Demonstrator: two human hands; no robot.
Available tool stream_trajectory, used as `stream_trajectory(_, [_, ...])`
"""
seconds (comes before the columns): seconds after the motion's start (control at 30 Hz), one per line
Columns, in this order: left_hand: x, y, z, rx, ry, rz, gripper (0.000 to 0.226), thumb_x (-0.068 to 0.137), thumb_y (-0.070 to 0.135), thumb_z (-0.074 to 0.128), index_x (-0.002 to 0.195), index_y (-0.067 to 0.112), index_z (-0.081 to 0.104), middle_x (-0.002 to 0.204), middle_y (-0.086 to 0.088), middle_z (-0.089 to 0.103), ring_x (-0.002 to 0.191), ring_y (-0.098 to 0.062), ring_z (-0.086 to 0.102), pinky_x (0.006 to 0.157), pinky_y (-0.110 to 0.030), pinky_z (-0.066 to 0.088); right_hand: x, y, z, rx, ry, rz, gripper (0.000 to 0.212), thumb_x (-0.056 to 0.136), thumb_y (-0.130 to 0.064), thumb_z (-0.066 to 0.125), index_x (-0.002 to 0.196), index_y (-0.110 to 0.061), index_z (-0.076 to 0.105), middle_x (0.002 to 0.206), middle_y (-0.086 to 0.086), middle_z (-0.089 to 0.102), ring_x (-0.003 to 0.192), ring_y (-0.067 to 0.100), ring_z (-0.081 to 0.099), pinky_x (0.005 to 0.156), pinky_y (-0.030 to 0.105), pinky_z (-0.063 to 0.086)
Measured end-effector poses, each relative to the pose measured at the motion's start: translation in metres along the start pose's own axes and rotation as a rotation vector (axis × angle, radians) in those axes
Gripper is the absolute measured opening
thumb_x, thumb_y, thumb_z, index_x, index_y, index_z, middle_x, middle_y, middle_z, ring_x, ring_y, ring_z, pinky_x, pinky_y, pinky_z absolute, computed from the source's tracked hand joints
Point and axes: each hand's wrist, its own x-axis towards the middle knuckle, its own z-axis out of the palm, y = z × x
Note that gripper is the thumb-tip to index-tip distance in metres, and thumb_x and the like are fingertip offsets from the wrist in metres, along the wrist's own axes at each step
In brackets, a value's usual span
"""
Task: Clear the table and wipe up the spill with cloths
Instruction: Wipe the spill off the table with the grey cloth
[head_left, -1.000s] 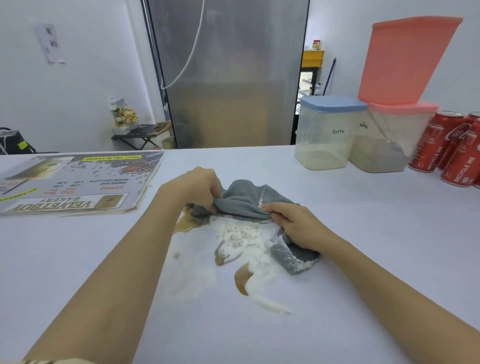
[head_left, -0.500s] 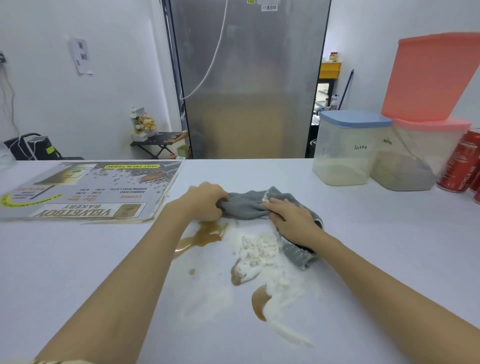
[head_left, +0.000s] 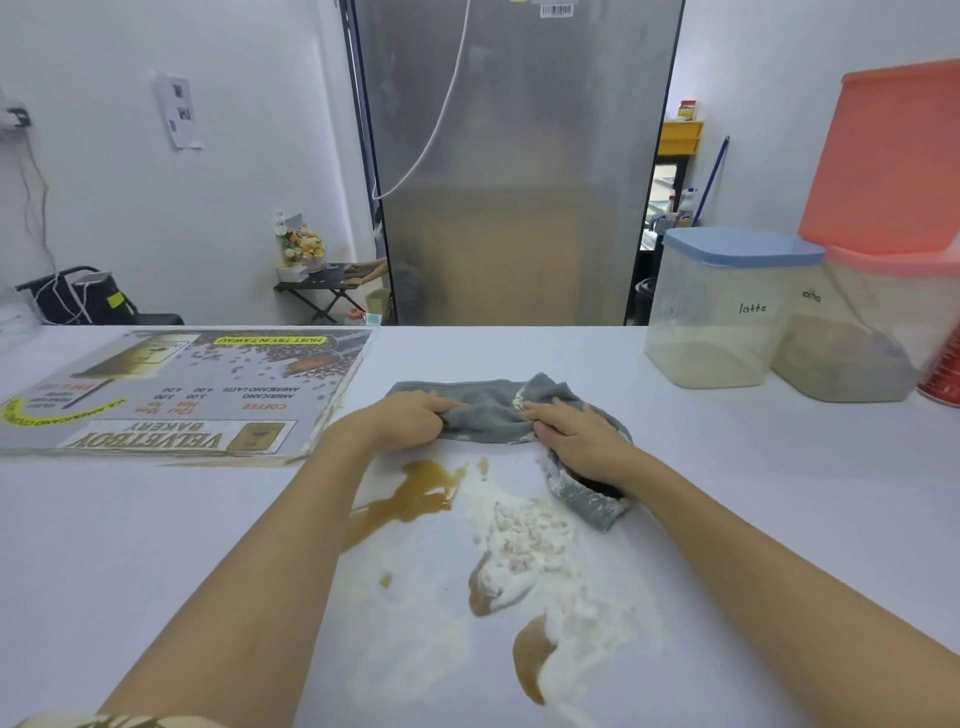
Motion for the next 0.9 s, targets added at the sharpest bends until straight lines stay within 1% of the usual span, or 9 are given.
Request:
stream_trajectory(0.23, [-0.046,0.000,0.010,0.064,0.067,-0.006,0.039,0.090,0.003,0.044,0.119,0.020,0.063,0.123,-0.002,0.059,0.099,-0.019,0.048,0.084,-0.026,0.038,-0.036,-0.007,-0.005,0.148,-0.053,-0.039,0.036,0.102,-0.014,0.036,0.134,-0.019,0.050,0.144,-0.010,0.044,0.141,0.010,0.024,0.107,0.019,0.019])
stream_trajectory(0.33, [-0.063,0.004,0.017,0.124,0.040,0.036,0.024,0.086,0.003,0.048,0.085,0.019,0.066,0.083,0.001,0.063,0.081,-0.019,0.051,0.067,-0.024,0.041,-0.056,-0.010,-0.008,0.173,-0.054,-0.032,0.034,0.101,-0.014,0.038,0.131,-0.019,0.054,0.140,-0.010,0.047,0.136,0.008,0.033,0.099,0.013,0.025])
stream_trajectory(0.43, [-0.076,0.011,0.015,0.164,0.007,0.069,0.013,0.082,0.009,0.057,0.074,0.016,0.063,0.071,0.000,0.062,0.069,-0.017,0.052,0.063,-0.026,0.040,-0.075,-0.012,-0.015,0.113,-0.068,-0.015,0.033,0.101,-0.017,0.039,0.128,-0.023,0.058,0.104,-0.003,0.067,0.094,0.015,0.060,0.081,0.021,0.043])
stream_trajectory(0.5, [-0.082,0.017,0.009,0.171,-0.007,0.084,0.008,0.081,0.011,0.061,0.074,0.012,0.062,0.067,-0.001,0.058,0.065,-0.017,0.048,0.063,-0.027,0.038,-0.088,-0.014,-0.022,0.153,-0.123,-0.007,0.030,0.101,-0.016,0.038,0.120,-0.016,0.061,0.061,-0.009,0.058,0.053,0.008,0.053,0.056,0.015,0.040])
stream_trajectory(0.57, [-0.084,0.023,0.003,0.129,0.018,0.111,0.009,0.079,0.008,0.060,0.071,0.008,0.058,0.063,-0.002,0.052,0.063,-0.018,0.043,0.061,-0.027,0.035,-0.098,-0.017,-0.031,0.186,-0.134,-0.013,0.025,0.101,-0.013,0.039,0.106,-0.007,0.062,0.050,-0.013,0.054,0.045,0.002,0.051,0.052,0.010,0.038])
stream_trajectory(0.67, [-0.079,0.030,-0.005,0.015,0.193,0.178,0.004,0.077,0.001,0.053,0.076,0.001,0.058,0.065,-0.008,0.055,0.063,-0.020,0.046,0.059,-0.027,0.036,-0.103,-0.024,-0.042,0.301,0.052,-0.084,0.022,0.099,-0.011,0.043,0.097,-0.007,0.065,0.071,-0.003,0.061,0.067,0.009,0.053,0.066,0.013,0.042])
stream_trajectory(0.77, [-0.071,0.032,-0.010,-0.026,0.368,0.226,0.022,0.082,-0.001,0.047,0.091,0.012,0.062,0.070,-0.002,0.062,0.069,-0.018,0.058,0.056,-0.023,0.042,-0.095,-0.029,-0.048,0.512,0.264,-0.124,0.019,0.097,-0.012,0.049,0.101,-0.022,0.065,0.085,0.004,0.063,0.077,0.010,0.054,0.070,0.010,0.044])
stream_trajectory(0.83, [-0.062,0.034,-0.010,0.005,0.397,0.225,0.039,0.085,-0.002,0.045,0.109,0.023,0.061,0.074,0.005,0.061,0.074,-0.018,0.057,0.058,-0.024,0.042,-0.086,-0.027,-0.044,0.392,0.293,-0.155,0.021,0.096,-0.012,0.052,0.110,-0.021,0.063,0.099,0.003,0.062,0.087,0.011,0.056,0.079,0.012,0.045])
stream_trajectory(0.9, [-0.051,0.033,-0.004,0.135,0.271,0.200,0.043,0.090,0.004,0.048,0.127,0.025,0.053,0.104,-0.002,0.064,0.094,-0.021,0.055,0.073,-0.023,0.038,-0.074,-0.018,-0.030,0.122,0.170,-0.171,0.027,0.096,-0.013,0.051,0.121,-0.013,0.060,0.115,0.002,0.058,0.099,0.016,0.057,0.094,0.028,0.046])
